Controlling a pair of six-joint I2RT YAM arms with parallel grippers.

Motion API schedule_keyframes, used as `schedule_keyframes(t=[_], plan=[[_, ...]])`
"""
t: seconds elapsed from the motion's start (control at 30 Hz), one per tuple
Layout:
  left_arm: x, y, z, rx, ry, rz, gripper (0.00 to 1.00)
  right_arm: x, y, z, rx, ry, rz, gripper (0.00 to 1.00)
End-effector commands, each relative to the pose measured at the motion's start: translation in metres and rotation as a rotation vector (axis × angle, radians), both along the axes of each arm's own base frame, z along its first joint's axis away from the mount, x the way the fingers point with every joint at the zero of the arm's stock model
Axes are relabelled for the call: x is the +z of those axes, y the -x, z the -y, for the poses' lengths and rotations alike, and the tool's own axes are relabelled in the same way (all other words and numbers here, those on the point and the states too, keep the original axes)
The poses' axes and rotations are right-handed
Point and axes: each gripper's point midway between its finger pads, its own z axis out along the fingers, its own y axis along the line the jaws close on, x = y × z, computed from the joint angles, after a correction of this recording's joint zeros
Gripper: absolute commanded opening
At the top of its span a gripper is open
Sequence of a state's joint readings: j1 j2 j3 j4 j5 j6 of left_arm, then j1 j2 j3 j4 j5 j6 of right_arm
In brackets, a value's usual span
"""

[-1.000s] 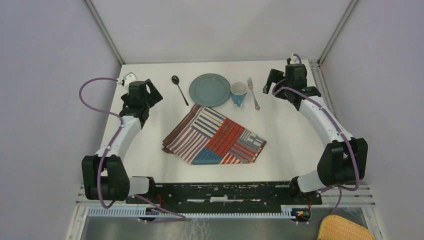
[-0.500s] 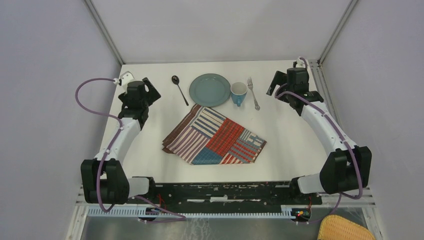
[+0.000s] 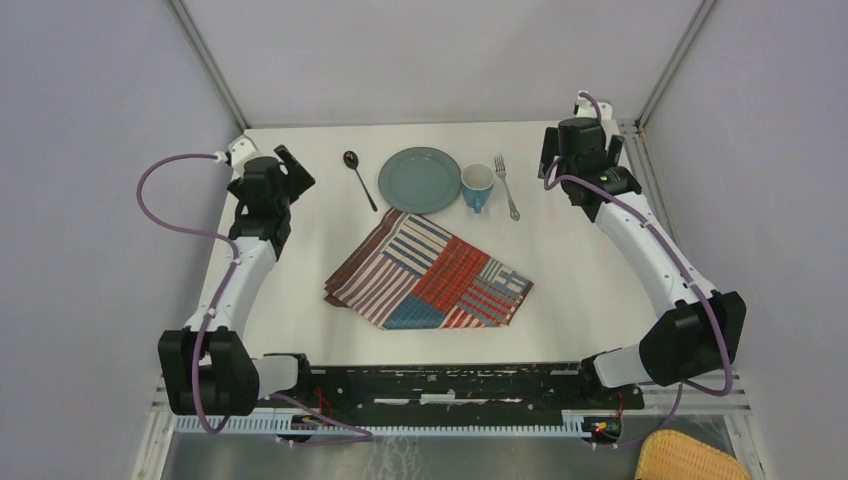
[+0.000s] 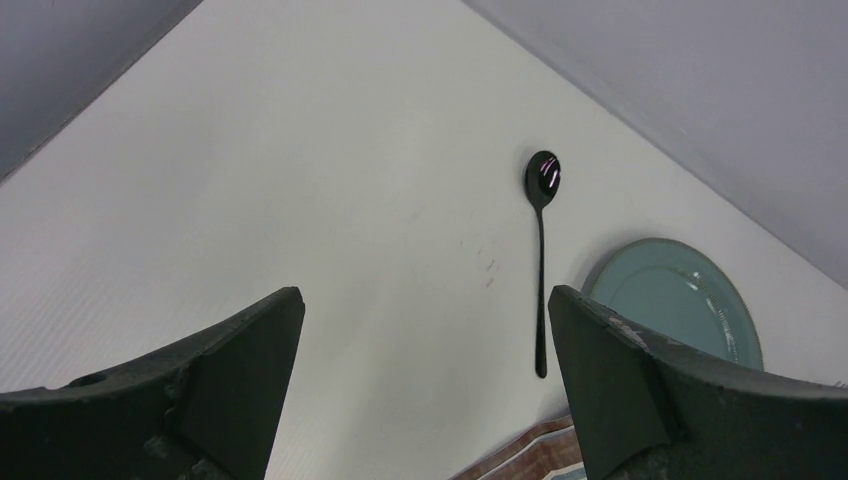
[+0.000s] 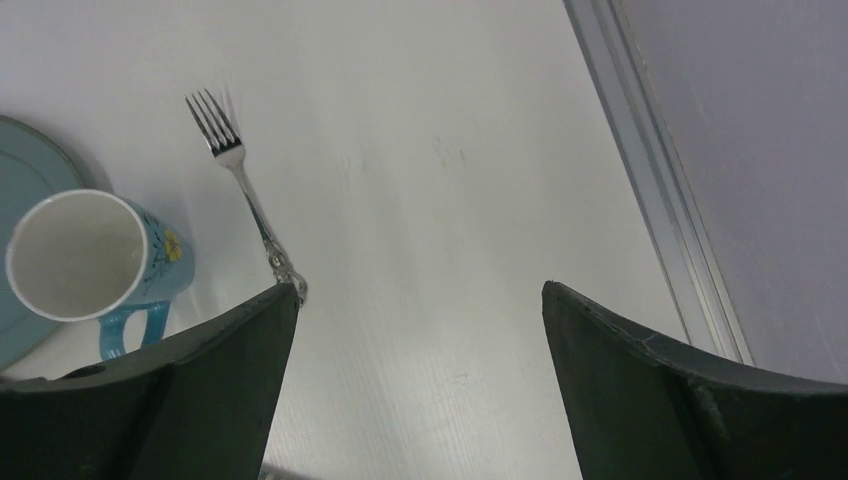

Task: Set the dinner table for one person
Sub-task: Pick up the cup at the center of the board.

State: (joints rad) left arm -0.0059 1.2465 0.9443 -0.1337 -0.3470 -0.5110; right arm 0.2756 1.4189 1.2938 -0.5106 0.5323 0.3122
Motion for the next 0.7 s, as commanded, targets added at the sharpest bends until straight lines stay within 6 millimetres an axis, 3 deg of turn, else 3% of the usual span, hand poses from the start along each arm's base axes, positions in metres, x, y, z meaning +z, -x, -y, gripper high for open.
schedule_keyframes(t=[0.0, 0.17, 0.23, 0.33, 0.43, 0.53, 0.6, 0.67], plan=[[0.066, -0.01, -0.001, -0.01, -0.02, 0.283, 1.0, 0.057, -0.014, -0.001, 0.016, 0.004, 0.117, 0.98], [0.059, -0.016, -0.002, 0.004, -0.003, 0.207, 1.0, 0.067, -0.022, -0.031, 0.129, -0.122, 0.173, 0.98], [0.063, -0.015, 0.002, -0.038, -0.031, 0.236, 1.0, 0.073, -0.022, -0.034, 0.125, -0.171, 0.236, 0.98], [0.061, -0.006, -0.014, 0.022, -0.022, 0.264, 1.0, 0.076, -0.02, -0.04, 0.123, -0.278, 0.295, 0.98], [0.055, -0.014, 0.003, -0.078, 0.027, 0.222, 1.0, 0.071, -0.022, -0.046, 0.142, -0.28, 0.231, 0.98], [0.052, -0.015, 0.013, -0.136, 0.039, 0.196, 0.89, 0.063, -0.019, -0.044, 0.128, -0.279, 0.206, 0.98], [0.047, -0.009, 0.013, -0.13, 0.042, 0.163, 0.85, 0.059, -0.015, -0.051, 0.178, -0.294, 0.216, 0.9], [0.043, 0.0, 0.011, -0.116, 0.04, 0.142, 0.73, 0.05, -0.008, -0.056, 0.206, -0.315, 0.21, 0.83]])
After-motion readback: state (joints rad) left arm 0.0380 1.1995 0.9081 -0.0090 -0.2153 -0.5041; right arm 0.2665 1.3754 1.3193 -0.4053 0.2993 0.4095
